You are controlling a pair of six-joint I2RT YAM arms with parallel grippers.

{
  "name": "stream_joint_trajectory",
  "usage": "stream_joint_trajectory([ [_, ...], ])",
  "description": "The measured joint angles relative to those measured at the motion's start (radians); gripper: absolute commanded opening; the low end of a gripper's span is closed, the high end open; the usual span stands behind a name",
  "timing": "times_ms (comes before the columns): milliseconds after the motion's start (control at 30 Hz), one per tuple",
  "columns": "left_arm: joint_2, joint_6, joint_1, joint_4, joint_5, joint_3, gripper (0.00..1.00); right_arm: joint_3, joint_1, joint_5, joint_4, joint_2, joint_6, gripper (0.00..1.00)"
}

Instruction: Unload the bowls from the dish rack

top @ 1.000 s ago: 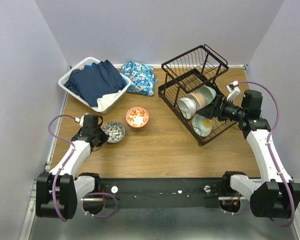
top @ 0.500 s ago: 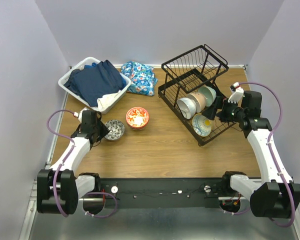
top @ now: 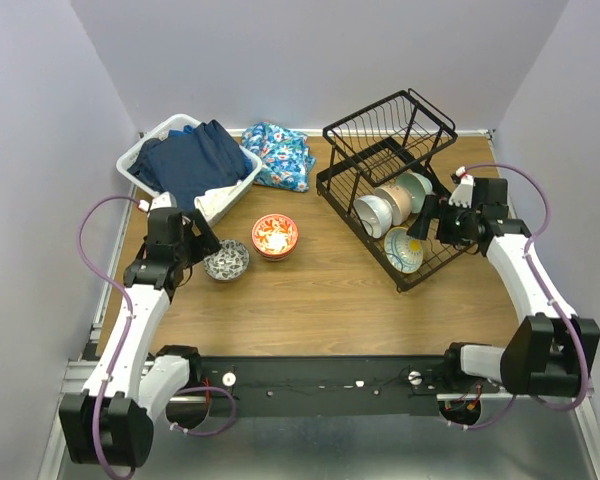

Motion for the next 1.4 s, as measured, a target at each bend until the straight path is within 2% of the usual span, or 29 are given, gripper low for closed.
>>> stream_joint_trajectory([
  [300,-0.193,0.137,-0.032,-0.077,-0.019,0.035,0.99,0.030,0.000,-0.063,-0.002,0.144,-0.021,1.00],
  [533,-0.367,0.165,-0.039,-0.062,-0.019,-0.039,0.99,0.064,0.000,-0.135,-0.006,0.247,-0.035,1.00],
  [767,-0.403,0.186,-0.045,-0.047,-0.019,-0.081,0.99,0.090,0.000,-0.202,-0.013,0.320,-0.041,0.98],
  [1067,-0.402,0.201,-0.052,-0.022,-0.019,-0.085,0.99,0.090,0.000,-0.234,-0.020,0.329,-0.052,0.83],
  [1400,-0.399,0.204,-0.079,-0.012,-0.019,-0.093,0.99,0.095,-0.001,-0.229,-0.033,0.313,-0.078,0.59],
])
